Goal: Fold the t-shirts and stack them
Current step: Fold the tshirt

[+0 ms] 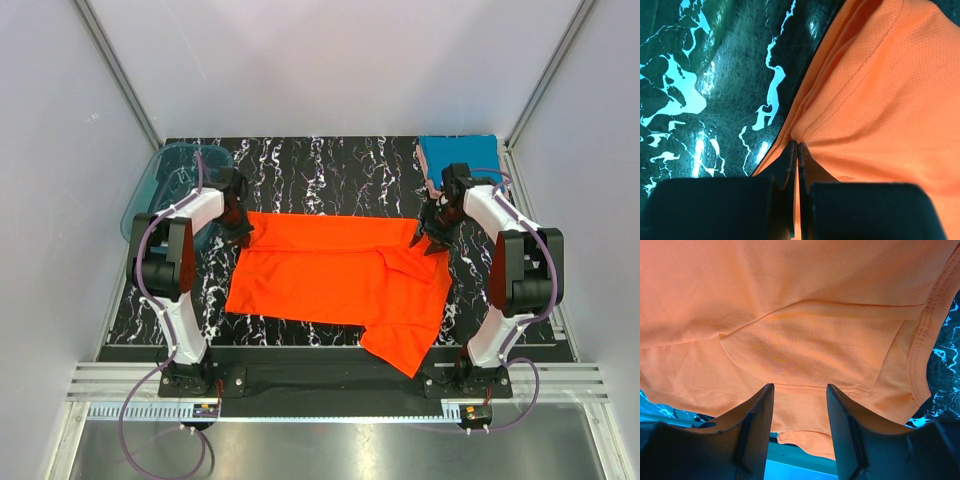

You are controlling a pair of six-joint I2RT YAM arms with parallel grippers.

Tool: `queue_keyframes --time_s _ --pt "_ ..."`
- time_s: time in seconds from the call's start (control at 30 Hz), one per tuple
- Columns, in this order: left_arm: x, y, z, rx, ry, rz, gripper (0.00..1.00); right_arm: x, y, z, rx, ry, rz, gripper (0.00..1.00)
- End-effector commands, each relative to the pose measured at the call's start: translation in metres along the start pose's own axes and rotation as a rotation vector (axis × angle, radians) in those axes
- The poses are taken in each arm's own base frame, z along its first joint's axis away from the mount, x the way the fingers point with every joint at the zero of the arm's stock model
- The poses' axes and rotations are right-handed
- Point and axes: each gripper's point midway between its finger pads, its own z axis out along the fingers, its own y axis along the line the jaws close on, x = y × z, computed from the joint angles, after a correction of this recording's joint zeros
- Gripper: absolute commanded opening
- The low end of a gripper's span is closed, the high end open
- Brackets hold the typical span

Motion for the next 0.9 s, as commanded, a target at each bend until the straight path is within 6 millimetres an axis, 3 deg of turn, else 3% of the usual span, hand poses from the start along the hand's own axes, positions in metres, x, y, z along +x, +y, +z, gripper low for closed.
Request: queue_keyframes --time_s 0.0,0.2,0.33,0.37,0.5,0.57,0.73,0.83,0.87 --pt "-0.019 -0.002 -0.023 -0.016 -0.096 0.022 0.00 -0.005 0.010 -0.004 -0.037 -0.028 -0.040 0.53" --pt "-0.021 -0.002 -0.020 -0.024 -0.097 0.022 0.03 -0.001 0.010 0.001 -0.035 -0.010 -0.038 0.53" --pt "-0.016 0.001 -0.019 -0.035 -0.095 0.024 0.20 0.003 0.000 0.006 0.007 -0.002 -0.024 0.54" --pt "-0.018 0.001 -0.027 -0.027 -0.121 0.031 0.30 0.003 -0.003 0.008 0.022 -0.001 -0.016 0.54" --pt "-0.017 -0.009 -0.046 -0.044 -0.196 0.100 0.49 -0.007 -0.016 0.009 0.119 -0.037 0.019 0.55" --pt "-0.015 -0.009 -0.054 -0.068 -0.230 0.129 0.51 -0.019 -0.014 0.007 0.141 -0.063 0.053 0.55" --pt "-0.019 -0.042 -0.079 -0.010 -0.366 0.220 0.51 -0.057 -0.009 -0.001 0.190 -0.162 0.126 0.55" --pt "-0.031 -0.064 -0.082 0.046 -0.364 0.256 0.47 -0.070 -0.001 0.002 0.182 -0.174 0.165 0.55" --pt "-0.034 -0.065 -0.070 0.019 -0.338 0.267 0.43 -0.071 -0.002 0.009 0.192 -0.158 0.187 0.55"
